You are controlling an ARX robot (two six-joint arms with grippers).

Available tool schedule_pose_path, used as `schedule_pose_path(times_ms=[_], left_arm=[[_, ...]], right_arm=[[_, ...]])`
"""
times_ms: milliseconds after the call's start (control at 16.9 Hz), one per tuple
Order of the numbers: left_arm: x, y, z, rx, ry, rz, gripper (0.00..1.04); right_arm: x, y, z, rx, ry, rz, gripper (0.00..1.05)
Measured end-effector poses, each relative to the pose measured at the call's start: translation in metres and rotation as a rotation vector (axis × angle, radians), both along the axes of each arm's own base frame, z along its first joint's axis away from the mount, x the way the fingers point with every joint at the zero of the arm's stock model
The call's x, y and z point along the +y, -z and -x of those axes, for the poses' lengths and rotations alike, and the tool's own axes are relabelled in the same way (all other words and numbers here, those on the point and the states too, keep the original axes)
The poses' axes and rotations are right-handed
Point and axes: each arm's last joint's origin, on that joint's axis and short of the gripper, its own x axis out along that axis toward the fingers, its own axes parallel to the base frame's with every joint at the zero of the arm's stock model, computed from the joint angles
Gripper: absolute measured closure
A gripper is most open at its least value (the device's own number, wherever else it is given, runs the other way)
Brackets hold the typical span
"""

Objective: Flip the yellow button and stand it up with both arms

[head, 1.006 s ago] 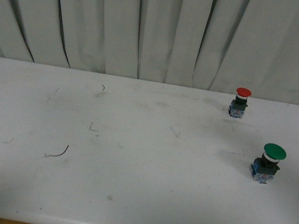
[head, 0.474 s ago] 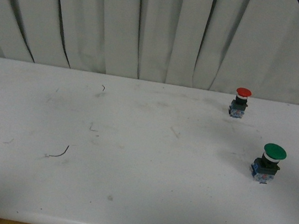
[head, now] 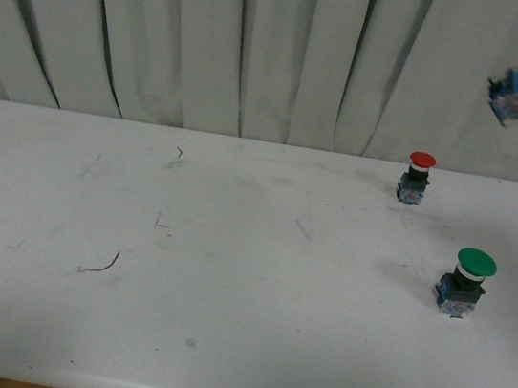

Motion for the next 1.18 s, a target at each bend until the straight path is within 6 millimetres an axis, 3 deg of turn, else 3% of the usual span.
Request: schedule_pose_path(times_ms=[178,296,355,414,474,533,829,1184], left_arm=[[0.000,0.000,0.000,0.000,0.000,-0.001,0.05],[0.000,0.000,0.000,0.000,0.000,-0.001,0.07],[0.000,0.000,0.000,0.000,0.000,-0.001,0.07],[0.000,0.000,0.000,0.000,0.000,-0.001,0.07],[0.000,0.000,0.000,0.000,0.000,-0.001,0.07],[0.000,0.000,0.000,0.000,0.000,-0.001,0.07],[0.000,0.000,0.000,0.000,0.000,-0.001,0.07],[0.000,0.000,0.000,0.000,0.000,-0.001,0.07]], right_arm=[[-0.024,-0.012,-0.014,-0.057,0.175,0.259,0.70],[-0.027,-0.007,-0.024,-0.029,0.197,0.376,0.70],[-0.029,0.006,-0.038,0.041,0.192,0.414,0.71],[-0.023,0.019,-0.072,0.154,0.183,0.436,0.71],[0.002,0.042,-0.109,0.312,0.105,0.462,0.71],[0.012,0.051,-0.119,0.360,0.083,0.473,0.71],[0.038,0.075,-0.142,0.428,0.059,0.503,0.71],[0.041,0.088,-0.147,0.448,0.065,0.539,0.71]])
